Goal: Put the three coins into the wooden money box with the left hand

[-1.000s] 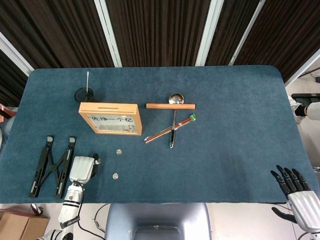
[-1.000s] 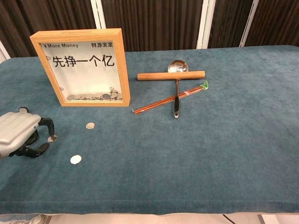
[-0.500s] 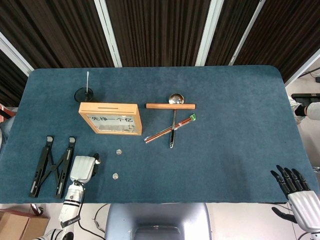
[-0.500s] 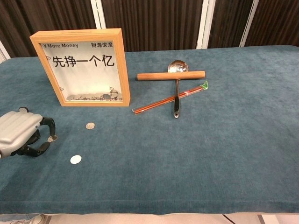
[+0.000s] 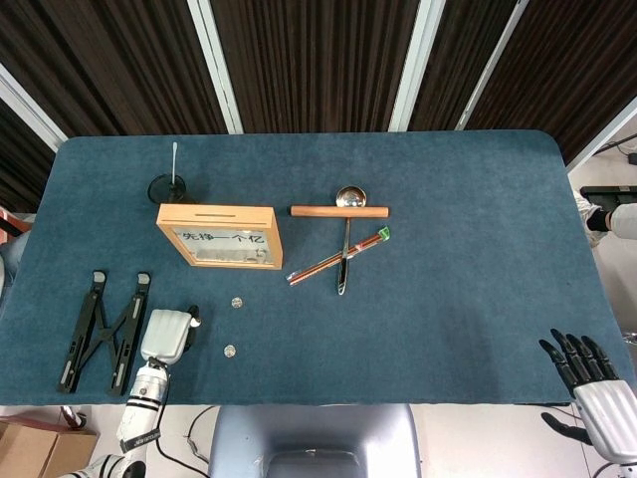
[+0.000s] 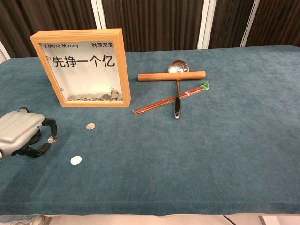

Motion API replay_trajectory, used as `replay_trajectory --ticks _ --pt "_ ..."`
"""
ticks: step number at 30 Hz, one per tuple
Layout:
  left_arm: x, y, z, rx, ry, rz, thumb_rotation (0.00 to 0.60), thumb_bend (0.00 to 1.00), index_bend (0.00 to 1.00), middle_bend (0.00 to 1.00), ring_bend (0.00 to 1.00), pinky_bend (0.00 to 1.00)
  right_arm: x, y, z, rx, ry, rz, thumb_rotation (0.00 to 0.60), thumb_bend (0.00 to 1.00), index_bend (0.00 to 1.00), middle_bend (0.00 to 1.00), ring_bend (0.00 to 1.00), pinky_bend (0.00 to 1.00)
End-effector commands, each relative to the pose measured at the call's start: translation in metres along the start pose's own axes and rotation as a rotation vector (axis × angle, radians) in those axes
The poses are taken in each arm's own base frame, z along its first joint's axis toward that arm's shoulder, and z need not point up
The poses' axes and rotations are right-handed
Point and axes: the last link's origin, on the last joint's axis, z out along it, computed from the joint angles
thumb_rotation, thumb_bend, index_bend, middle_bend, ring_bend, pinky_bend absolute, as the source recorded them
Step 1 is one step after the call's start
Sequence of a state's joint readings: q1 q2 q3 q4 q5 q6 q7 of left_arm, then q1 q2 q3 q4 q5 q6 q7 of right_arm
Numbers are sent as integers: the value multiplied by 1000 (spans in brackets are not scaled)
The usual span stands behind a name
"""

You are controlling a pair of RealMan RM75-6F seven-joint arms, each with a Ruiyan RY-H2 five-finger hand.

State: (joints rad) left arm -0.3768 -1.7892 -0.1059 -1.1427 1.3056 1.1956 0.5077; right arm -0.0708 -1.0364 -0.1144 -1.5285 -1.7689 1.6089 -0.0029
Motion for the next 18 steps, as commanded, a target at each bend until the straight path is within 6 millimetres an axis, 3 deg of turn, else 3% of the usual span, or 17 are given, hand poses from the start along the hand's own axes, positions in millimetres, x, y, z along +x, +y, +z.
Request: replay_trajectory --ticks 1,18 --pt "0 0 0 -1 -6 1 600 368 458 1000 1000 1000 0 0 0 -1 0 0 600 151 0 0 0 0" --pt "4 3 3 -4 -13 19 600 368 451 1000 1000 1000 1 0 0 2 1 1 600 151 0 0 0 0"
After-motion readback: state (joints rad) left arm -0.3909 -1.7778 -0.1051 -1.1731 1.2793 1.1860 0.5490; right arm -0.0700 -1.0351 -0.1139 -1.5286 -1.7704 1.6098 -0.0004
